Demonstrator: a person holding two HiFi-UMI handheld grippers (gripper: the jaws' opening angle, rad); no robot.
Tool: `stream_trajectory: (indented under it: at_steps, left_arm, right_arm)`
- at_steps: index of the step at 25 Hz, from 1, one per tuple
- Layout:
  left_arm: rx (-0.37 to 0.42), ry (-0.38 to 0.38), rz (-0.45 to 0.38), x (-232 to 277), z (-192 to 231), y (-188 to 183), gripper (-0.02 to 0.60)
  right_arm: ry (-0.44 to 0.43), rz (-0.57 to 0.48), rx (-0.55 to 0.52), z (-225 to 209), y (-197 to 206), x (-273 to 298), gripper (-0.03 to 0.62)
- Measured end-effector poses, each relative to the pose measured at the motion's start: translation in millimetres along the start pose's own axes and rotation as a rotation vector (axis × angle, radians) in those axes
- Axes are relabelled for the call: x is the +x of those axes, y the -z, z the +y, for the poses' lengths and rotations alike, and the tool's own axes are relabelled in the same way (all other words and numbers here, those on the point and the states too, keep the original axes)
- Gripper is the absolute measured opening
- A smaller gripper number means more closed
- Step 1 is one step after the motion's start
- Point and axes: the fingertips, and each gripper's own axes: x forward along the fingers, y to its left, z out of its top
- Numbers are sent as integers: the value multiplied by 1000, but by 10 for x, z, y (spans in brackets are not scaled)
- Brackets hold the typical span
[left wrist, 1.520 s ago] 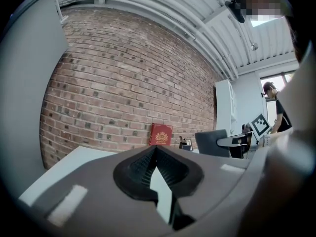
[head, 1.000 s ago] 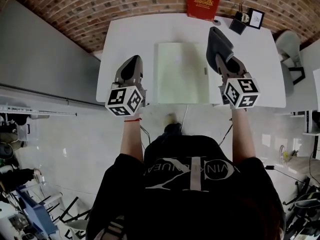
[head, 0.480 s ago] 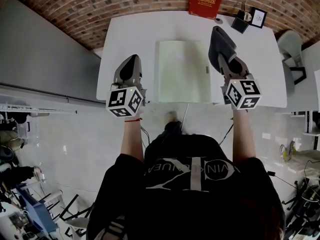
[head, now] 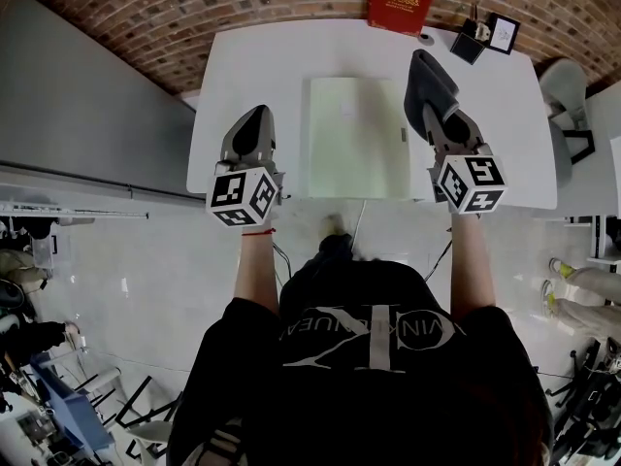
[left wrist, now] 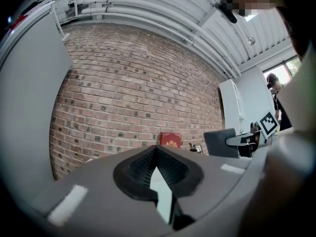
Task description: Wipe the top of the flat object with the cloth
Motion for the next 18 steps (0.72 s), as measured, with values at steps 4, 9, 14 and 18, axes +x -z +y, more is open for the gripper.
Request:
stream_trajectory:
  at_steps: [4,9,14,18]
  left_arm:
    - [-2,-1,3,4,13,4,11]
    - [-3,0,7,19,18,16,12]
    - [-6,2,8,26,36,20,12]
    - [-10,2,10,48,46,36,12]
  right_arm:
    - [0,-1,2,-1,-6,3,49]
    - [4,-3,1,-5,-1,4,49]
    - [5,-2,4,7,0,13,49]
    - [11,10,7,-13,27,28,49]
